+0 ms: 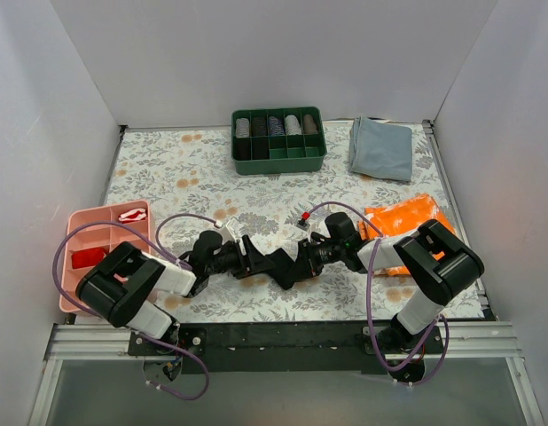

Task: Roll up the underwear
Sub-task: Roll the underwear to the center of the board.

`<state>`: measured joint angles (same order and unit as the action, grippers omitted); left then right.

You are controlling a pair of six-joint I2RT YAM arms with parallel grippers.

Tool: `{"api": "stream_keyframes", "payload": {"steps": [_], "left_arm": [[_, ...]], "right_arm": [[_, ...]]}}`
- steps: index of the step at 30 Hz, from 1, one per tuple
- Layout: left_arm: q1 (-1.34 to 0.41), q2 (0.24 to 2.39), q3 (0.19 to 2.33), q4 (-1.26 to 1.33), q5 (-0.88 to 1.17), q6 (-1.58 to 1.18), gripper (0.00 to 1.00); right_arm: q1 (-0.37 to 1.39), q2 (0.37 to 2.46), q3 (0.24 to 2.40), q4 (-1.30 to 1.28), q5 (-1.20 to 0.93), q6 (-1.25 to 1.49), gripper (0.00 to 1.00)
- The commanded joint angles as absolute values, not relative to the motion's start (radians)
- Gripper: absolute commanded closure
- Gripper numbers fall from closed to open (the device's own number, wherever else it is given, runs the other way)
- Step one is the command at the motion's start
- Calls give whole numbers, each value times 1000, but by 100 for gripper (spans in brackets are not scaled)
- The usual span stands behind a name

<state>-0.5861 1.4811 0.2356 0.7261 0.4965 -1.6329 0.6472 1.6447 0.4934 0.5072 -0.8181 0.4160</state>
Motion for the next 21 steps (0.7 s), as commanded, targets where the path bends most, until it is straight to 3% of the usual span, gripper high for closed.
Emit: {"api": "stream_keyframes", "payload": {"steps": [1,12,21], "left_arm": [[-598,1516,242,785,453,-1643,47],[-598,1529,330,658,396,-1579,61],[-598,1562,396,519,414,-1490,83]], "right_arm": [[643,1669,469,396,-793,377,82],[643,1681,528,188,-784,215,82],[663,1664,618,-35,-612,94,82]]}}
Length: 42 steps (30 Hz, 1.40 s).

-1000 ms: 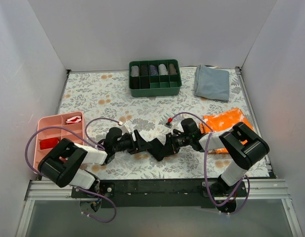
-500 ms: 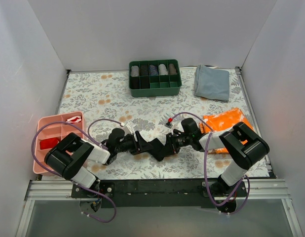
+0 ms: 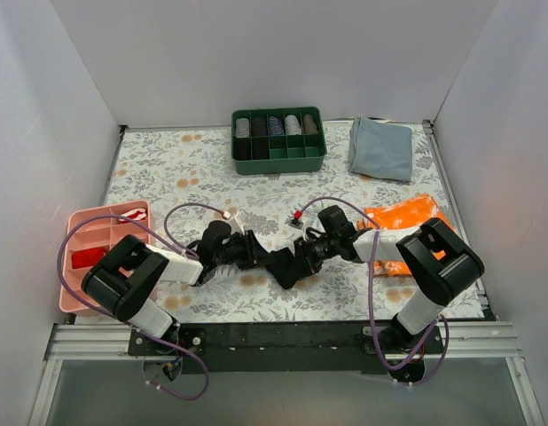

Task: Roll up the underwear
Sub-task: Roll the underwear to the center of the board.

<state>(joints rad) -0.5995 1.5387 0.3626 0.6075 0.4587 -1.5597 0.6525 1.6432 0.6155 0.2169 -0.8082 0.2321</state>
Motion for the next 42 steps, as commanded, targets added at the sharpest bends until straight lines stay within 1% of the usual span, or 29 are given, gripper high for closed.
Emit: {"api": "stream_keyframes", "payload": {"steps": [1,4,7,8,10,11,15,16,17,19,22,25,26,28,29,34,35,42], "left_arm": [[-600,1565,405,515,422,-1479,85],[-600,1569,420,508,446,-1473,87],[-598,1559,440,476,463,-1465,88],[-598,1549,448,454,463,-1459,88],[-600,1519,452,428,463,-1457,88],[-601,1510,453,396,462,-1454,88],[-607,1456,456,338,450,-1453,89],[-610,1441,454,330,448,-1454,88],[-612,1434,454,315,443,-1459,88],[-623,1425,459,301,431,-1476,88],[-635,1437,488,249,414,-1500,88],[-643,1469,521,192,411,-1525,88],[-644,1485,529,167,407,-1532,88],[-644,1497,548,138,402,-1546,88],[-644,1503,563,114,399,-1557,88],[-644,1525,607,31,385,-1588,85],[-644,1529,614,8,384,-1589,85],[-644,1560,652,-66,371,-1578,84]], "right_arm": [[663,1666,623,-58,-603,84,82],[663,1672,644,-90,-571,66,80],[673,1639,660,-138,-526,64,67],[675,1619,666,-146,-508,69,58],[675,1547,673,-158,-480,72,51],[678,1516,679,-164,-451,78,44],[678,1356,695,-201,-361,90,35],[677,1298,696,-209,-345,91,24],[684,1270,696,-210,-309,94,22],[696,1203,696,-216,-272,84,22],[741,1158,696,-216,-209,58,20],[837,1161,703,-206,-118,44,20],[898,1164,704,-199,-62,41,20],[958,1189,709,-187,-6,32,20],[1009,1199,716,-178,59,29,20],[1129,1272,741,-147,199,5,20],[1172,1282,745,-143,256,3,20],[1313,1353,778,-104,483,-78,20]]}}
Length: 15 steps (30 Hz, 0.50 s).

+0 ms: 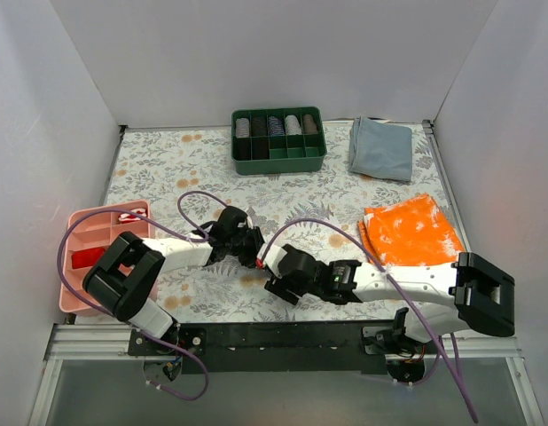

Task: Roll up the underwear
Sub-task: Roll the underwear to the center of the board.

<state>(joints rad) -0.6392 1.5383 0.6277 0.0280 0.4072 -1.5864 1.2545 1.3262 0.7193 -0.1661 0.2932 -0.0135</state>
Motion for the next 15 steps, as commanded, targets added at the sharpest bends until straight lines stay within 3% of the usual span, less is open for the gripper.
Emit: {"api": "stream_keyframes", "payload": {"steps": [1,7,11,15], "left_arm": [[-644,1563,655,-71,373,-1575,83],[-644,1585,673,-83,379,-1568,83],[-644,1592,673,-84,379,-1562,83],[-644,1597,670,-84,383,-1557,83]], "right_arm": [[1324,1358,776,-91,497,-92,19],[1350,1425,776,-80,526,-110,23],[1350,1445,756,-54,517,-84,34],[1350,1469,739,-46,520,-60,35]]}}
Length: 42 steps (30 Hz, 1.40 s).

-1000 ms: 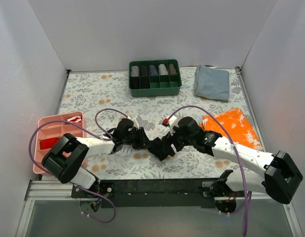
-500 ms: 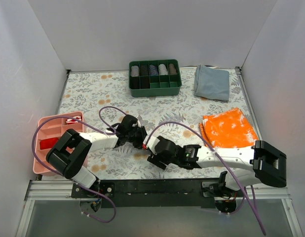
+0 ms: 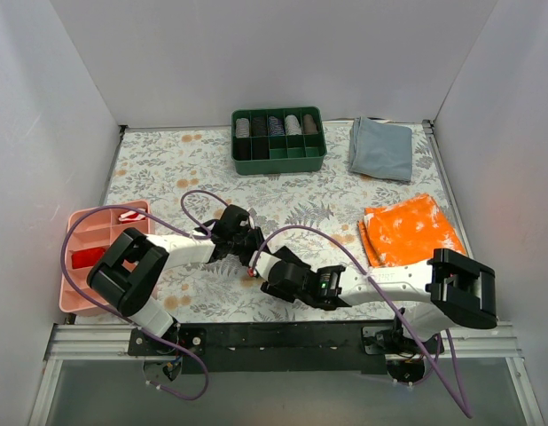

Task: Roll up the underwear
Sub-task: Roll the underwear to the center of the board.

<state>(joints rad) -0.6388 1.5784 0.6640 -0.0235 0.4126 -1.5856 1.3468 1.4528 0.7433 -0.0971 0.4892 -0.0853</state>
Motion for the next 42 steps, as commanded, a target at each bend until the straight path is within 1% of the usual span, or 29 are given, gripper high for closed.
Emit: {"api": "stream_keyframes", "payload": {"steps": [1,12,15,17,19,23,27,28,30,31,35,37,39,42], "left_arm": [[-644,1595,670,-83,383,-1554,83],[-644,1597,680,-86,402,-1537,82],[-644,1597,678,-86,407,-1534,82],[-644,1597,678,-86,408,-1534,82],[-644,1595,680,-86,408,-1532,82],[-644,1592,683,-90,403,-1531,80],[-643,1583,686,-101,390,-1526,73],[-641,1575,684,-106,379,-1522,67],[-632,1563,681,-112,371,-1520,63],[-627,1556,680,-112,364,-1519,54],[-588,1490,675,-115,345,-1517,42],[-572,1456,670,-117,331,-1520,41],[-549,1401,663,-117,319,-1525,35],[-529,1326,638,-104,305,-1528,31]], "right_arm": [[1350,1476,738,-48,517,-57,36],[1325,1523,703,-92,459,61,36],[1309,1519,689,-92,417,81,39],[1298,1519,690,-95,391,84,46],[1290,1514,690,-94,374,81,55],[1269,1519,696,-98,304,69,62],[1233,1503,680,-87,209,67,72],[1214,1500,675,-83,187,69,73],[1195,1483,661,-77,126,74,76],[1175,1477,655,-66,108,74,78],[1123,1450,632,-41,-24,80,78],[1094,1440,623,-31,-66,84,79],[1072,1427,612,-9,-133,87,79],[996,1410,588,41,-242,104,79]]}}
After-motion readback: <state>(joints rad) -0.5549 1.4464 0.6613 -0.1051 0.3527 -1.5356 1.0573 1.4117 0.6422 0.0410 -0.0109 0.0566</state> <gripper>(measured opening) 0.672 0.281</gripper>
